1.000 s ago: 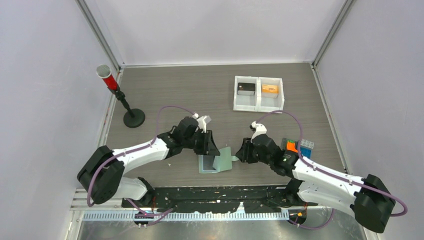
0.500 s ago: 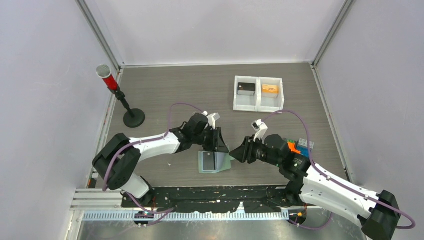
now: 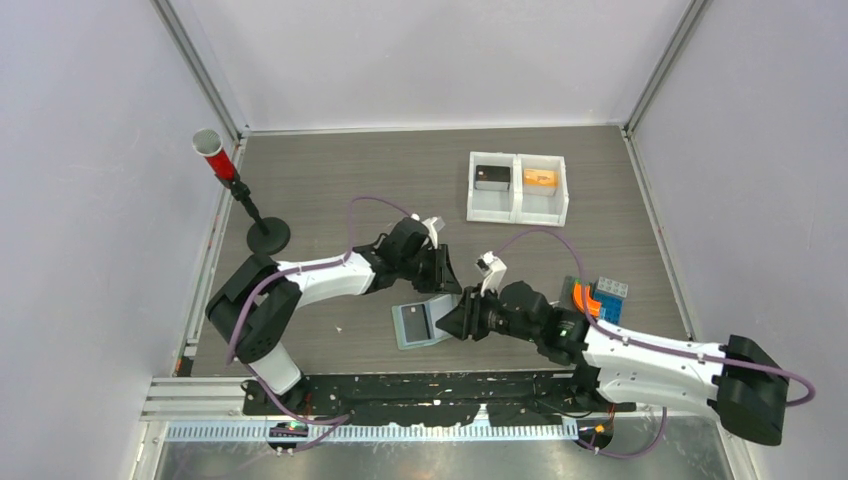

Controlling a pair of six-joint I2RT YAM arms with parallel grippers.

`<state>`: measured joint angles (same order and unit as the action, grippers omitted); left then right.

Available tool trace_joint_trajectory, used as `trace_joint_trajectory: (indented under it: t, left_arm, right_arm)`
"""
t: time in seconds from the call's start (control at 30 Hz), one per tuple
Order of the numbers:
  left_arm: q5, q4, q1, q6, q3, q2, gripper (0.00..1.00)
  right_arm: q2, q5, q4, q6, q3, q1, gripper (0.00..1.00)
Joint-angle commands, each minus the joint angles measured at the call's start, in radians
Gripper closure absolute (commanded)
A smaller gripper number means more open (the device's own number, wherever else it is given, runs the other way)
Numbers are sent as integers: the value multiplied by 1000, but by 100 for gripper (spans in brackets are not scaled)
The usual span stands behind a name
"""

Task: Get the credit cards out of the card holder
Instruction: Remove the credit card from the card holder.

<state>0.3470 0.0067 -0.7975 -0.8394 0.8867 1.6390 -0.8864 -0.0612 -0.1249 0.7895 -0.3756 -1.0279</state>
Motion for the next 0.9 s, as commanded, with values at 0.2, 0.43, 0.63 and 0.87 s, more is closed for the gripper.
trace_joint_trajectory:
  t: [0.2,0.43,0.63,0.87]
  left_arm:
    - [-75,-109,40,29,35,-91,67]
    - [-160,-206,96,58,-29,-262,64]
    - [-245,-302,96,77,-159,-437,62]
    - [-232,-235,95,51,-350,-537,61]
  right_arm:
    - [-219,189,-140,72,-19,-59,65]
    - [-293,226,-190,65,14,-58,68]
    - [-320,248,-166,77,15,-57,69]
    - [-343,198,-172,47,-25,-51,69]
